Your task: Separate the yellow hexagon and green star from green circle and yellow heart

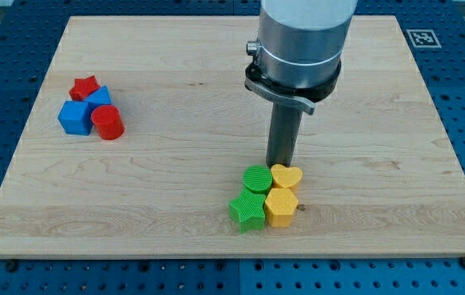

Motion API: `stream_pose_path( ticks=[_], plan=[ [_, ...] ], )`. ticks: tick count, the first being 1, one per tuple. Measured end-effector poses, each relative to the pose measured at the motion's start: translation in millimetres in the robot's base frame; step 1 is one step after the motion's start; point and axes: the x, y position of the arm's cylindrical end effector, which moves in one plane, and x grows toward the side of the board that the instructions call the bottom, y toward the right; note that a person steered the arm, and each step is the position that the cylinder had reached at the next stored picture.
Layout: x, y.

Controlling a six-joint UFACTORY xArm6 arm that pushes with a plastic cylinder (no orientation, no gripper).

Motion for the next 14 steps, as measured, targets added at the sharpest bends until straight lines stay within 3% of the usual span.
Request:
stream_pose_path(
  ticks=[2, 3, 4, 5, 6, 8, 9, 14],
  plan=[
    [-114.0, 22.0],
    [-121.6, 89.0],
    [-108.3, 125.4],
    [-105.5, 125.7],
    [-75.0, 130.4],
    [69.6, 83.3],
    [68.9, 83.0],
    [76.1, -29.0]
  ],
)
